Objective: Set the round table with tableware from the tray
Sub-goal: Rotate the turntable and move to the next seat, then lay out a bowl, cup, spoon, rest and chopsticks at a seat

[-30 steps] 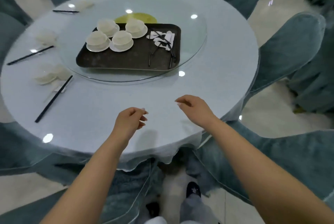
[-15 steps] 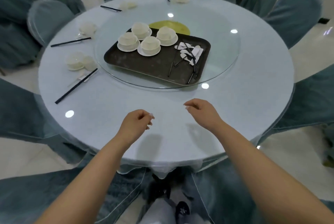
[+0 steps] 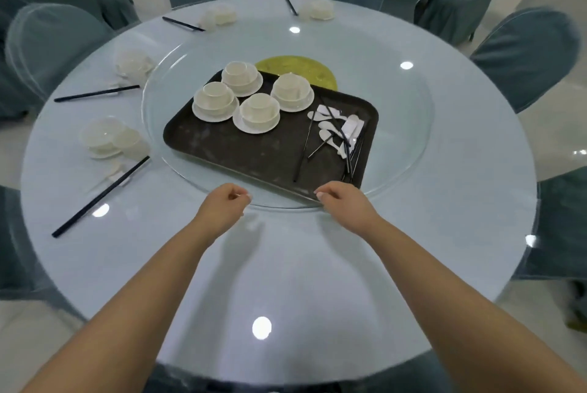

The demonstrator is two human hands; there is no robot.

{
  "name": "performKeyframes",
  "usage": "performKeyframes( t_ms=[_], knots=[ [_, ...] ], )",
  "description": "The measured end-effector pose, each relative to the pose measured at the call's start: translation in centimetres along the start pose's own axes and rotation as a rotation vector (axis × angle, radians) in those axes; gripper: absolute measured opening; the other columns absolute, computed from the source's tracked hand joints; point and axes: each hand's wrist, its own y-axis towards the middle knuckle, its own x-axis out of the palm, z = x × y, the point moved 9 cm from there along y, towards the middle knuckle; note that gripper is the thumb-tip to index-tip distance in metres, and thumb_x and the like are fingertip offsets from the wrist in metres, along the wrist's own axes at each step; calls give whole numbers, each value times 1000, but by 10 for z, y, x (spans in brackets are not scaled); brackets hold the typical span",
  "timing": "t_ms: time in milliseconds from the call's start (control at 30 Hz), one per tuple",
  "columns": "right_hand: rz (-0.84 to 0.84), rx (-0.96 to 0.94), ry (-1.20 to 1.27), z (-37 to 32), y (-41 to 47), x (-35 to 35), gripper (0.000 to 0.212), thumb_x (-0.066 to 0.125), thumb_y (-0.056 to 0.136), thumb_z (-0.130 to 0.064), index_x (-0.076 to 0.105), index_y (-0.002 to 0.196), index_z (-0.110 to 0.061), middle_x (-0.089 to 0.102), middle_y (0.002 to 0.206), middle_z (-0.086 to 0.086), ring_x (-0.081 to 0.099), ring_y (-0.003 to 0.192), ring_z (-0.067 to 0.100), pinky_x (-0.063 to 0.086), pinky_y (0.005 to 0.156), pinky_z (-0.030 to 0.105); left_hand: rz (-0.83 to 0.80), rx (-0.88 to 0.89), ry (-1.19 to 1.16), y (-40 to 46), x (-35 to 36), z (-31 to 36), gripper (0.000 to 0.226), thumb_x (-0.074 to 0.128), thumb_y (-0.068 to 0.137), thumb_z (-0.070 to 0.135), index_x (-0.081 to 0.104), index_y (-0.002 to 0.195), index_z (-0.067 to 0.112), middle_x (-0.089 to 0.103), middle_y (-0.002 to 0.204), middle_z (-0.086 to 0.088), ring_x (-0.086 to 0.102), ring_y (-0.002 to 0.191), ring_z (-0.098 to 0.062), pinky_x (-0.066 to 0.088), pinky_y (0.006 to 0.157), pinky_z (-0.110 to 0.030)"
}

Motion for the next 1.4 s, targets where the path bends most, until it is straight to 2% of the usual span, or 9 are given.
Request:
performKeyframes(
  t_ms=[300, 400, 700, 800, 900, 1000, 1167, 1333, 1400],
  knots=[
    [-107, 59, 29, -29, 113, 38, 27, 49, 99, -37, 66, 110, -20, 66, 97, -8, 60, 93, 11, 44, 80, 26, 7, -162, -337, 136, -23, 13, 12, 59, 94, 20, 62, 102, 10, 63, 105, -11, 67, 83, -22, 54, 72, -28],
    [-125, 105, 82, -32, 145, 55, 30, 45, 100, -42, 64, 101, -19, 61, 84, -11, 59, 88, 13, 41, 72, 26, -3, -245, -431, 176, -24, 5, 18, 59, 95, 19, 59, 108, 7, 63, 108, -14, 67, 92, -26, 55, 82, -34],
    [-156, 160, 106, -40, 221, 97, 42, 53, 98, -38, 52, 135, -20, 59, 130, 1, 57, 116, 18, 45, 101, 33, 22, -368, -460, 263, -10, -14, 48, 56, 96, 13, 41, 140, 2, 64, 111, -19, 67, 91, -28, 57, 71, -32],
    [-137, 141, 79, -41, 239, 101, 48, 55, 97, -37, 45, 141, -21, 49, 139, 2, 52, 122, 17, 40, 98, 27, 59, -369, -458, 284, -7, -15, 28, 58, 96, 16, 56, 120, 2, 67, 101, -20, 68, 79, -25, 56, 51, -26],
    [-88, 144, 85, -38, 249, 101, 49, 54, 97, -35, 42, 143, -22, 45, 143, 0, 50, 123, 16, 37, 93, 22, 118, -362, -412, 300, -8, -18, 15, 62, 93, 22, 61, 94, 7, 70, 85, -16, 70, 67, -23, 52, 44, -23],
    [-84, 110, 39, -38, 250, 104, 52, 53, 97, -34, 39, 145, -22, 40, 149, -2, 49, 127, 17, 36, 94, 23, 160, -351, -326, 309, -10, -22, 18, 65, 91, 23, 62, 92, 5, 71, 75, -13, 71, 57, -22, 51, 44, -25],
    [-97, 128, 74, -38, 245, 104, 59, 55, 96, -35, 31, 149, -24, 42, 149, 0, 47, 130, 17, 37, 98, 25, 175, -352, -269, 307, -10, -26, 7, 62, 89, 9, 61, 84, 4, 69, 79, -16, 70, 54, -19, 53, 46, -25],
    [-80, 198, 150, -38, 225, 91, 86, 57, 95, -35, -4, 155, -28, 40, 152, -3, 53, 126, 20, 43, 103, 33, 118, -320, -295, 279, -10, -19, 12, 55, 88, 1, 59, 78, 3, 67, 73, -16, 69, 50, -16, 50, 43, -22],
    [-65, 197, 162, -40, 214, 85, 86, 55, 97, -35, -8, 155, -28, 43, 150, -5, 52, 127, 21, 41, 99, 29, 109, -289, -278, 260, -12, -16, 11, 55, 87, 1, 61, 78, 3, 66, 68, -13, 67, 47, -14, 48, 41, -20]
  ],
)
